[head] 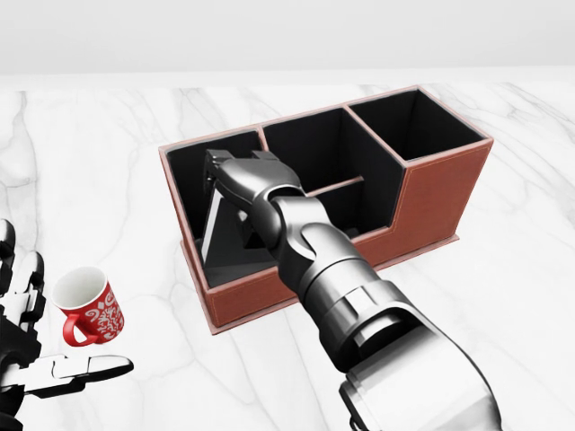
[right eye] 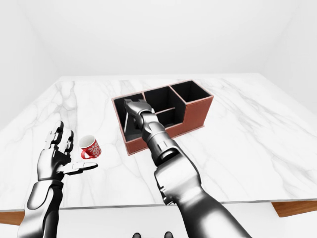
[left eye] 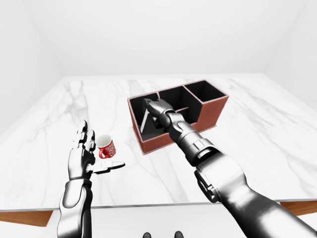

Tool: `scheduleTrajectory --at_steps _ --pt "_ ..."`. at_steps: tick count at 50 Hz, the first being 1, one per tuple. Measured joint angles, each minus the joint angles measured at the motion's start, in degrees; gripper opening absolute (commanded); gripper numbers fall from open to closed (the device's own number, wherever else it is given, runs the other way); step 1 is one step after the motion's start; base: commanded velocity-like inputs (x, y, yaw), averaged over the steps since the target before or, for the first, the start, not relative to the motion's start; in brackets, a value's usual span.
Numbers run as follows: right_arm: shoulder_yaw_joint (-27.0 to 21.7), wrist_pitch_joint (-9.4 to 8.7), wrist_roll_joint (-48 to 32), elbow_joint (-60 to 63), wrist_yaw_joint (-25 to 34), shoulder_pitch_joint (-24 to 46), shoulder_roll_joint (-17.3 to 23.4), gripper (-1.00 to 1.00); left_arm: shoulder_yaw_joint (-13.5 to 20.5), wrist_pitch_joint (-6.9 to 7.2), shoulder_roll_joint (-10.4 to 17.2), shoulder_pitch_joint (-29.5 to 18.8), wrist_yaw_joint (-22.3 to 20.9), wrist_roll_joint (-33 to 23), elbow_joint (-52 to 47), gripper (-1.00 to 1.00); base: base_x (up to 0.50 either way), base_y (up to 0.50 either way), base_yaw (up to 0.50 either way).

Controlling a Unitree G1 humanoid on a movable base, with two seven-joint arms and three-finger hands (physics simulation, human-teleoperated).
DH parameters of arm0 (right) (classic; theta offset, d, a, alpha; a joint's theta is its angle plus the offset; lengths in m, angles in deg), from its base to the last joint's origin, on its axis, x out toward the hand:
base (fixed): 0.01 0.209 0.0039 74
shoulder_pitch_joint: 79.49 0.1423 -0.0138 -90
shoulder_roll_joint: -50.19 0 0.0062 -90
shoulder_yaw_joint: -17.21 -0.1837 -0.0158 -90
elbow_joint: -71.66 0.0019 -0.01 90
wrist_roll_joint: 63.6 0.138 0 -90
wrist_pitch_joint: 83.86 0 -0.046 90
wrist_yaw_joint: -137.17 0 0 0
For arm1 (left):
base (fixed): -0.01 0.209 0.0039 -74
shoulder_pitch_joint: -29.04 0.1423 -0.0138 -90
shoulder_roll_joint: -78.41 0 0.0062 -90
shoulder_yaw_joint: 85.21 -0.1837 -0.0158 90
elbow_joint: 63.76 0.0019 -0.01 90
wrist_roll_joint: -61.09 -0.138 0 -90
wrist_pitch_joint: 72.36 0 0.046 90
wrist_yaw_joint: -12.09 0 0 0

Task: Pick up the book and place it in the left compartment of the caddy.

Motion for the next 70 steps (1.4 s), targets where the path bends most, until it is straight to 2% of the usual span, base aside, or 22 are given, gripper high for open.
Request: scheduleTrajectory --at_steps 12,13,14,15,16,18,19,20,22,26,28,54,64,67,70 --pt "0.1 0.49 -1.3 -0.2 -0.9 -0.7 -0.2 -1.0 0.1 0.0 0.0 0.1 0.0 0.1 -0.3 1.0 0.0 0.0 0.0" --pt "0.1 0.52 -1.4 -0.3 -1.0 -0.8 -0.2 -0.87 0.1 0.0 0.0 0.2 0.0 0.1 -0.4 1.0 0.0 0.0 0.0" --pt "0.1 0.53 -1.5 -0.3 -1.0 -0.9 -0.2 -0.61 0.1 0.0 0.0 0.2 0.0 0.1 -0.4 1.0 0.0 0.0 0.0" --pt "0.1 0.52 -1.7 -0.2 -1.2 -0.9 -0.1 -0.08 0.1 0.0 0.0 0.2 0.0 0.1 -0.5 1.0 0.0 0.0 0.0" --pt "0.0 0.49 -1.9 0.0 -1.3 -0.9 -0.1 -0.08 0.2 0.0 0.0 0.2 -0.1 0.1 -0.5 1.0 0.0 0.0 0.0" --pt "0.0 0.45 -2.3 0.2 -1.5 -0.9 -0.1 0.24 0.2 0.0 0.0 0.3 -0.1 0.1 -0.6 1.0 0.0 0.0 0.0" --pt "-0.1 0.42 -2.4 0.3 -1.6 -0.9 -0.1 0.35 0.2 0.0 0.0 0.3 -0.1 0.1 -0.7 1.0 0.0 0.0 0.0" --pt "-0.1 0.41 -2.6 0.3 -1.7 -0.9 0.0 0.35 0.2 0.0 0.0 0.3 -0.1 0.1 -0.7 1.0 0.0 0.0 0.0" --pt "-0.2 0.37 -2.8 0.4 -1.8 -0.9 0.0 0.62 0.2 0.0 -0.1 0.4 -0.1 0.1 -0.8 1.0 0.0 0.0 0.0" --pt "-0.3 0.29 -3.2 0.7 -2.0 -0.9 0.1 0.9 0.2 0.0 -0.1 0.5 -0.2 0.1 -1.0 1.0 0.0 0.0 0.0" --pt "-0.3 0.25 -3.4 0.8 -2.1 -0.9 0.1 0.97 0.3 0.0 -0.1 0.5 -0.2 0.1 -1.0 1.0 0.0 0.0 0.0" --pt "-0.6 -0.43 -3.8 1.8 -1.2 -1.2 0.6 1.0 0.3 0.0 -0.1 0.3 -0.2 0.1 -0.7 1.0 0.0 0.0 0.0" --pt "-1.5 -2.33 -0.7 5.8 1.5 -0.9 1.5 1.0 0.5 0.0 0.0 0.2 -0.3 0.3 -0.8 1.0 0.0 0.0 0.0" --pt "-1.9 -3.86 0.6 10.5 3.2 -2.0 1.7 1.0 0.5 0.0 0.1 0.1 -0.3 0.4 -0.9 1.0 0.0 0.0 0.0" --pt "-2.0 -3.86 2.1 17.4 5.7 -4.1 2.0 1.0 0.5 0.0 0.1 0.0 -0.4 0.5 -1.2 1.0 0.0 0.0 0.0"
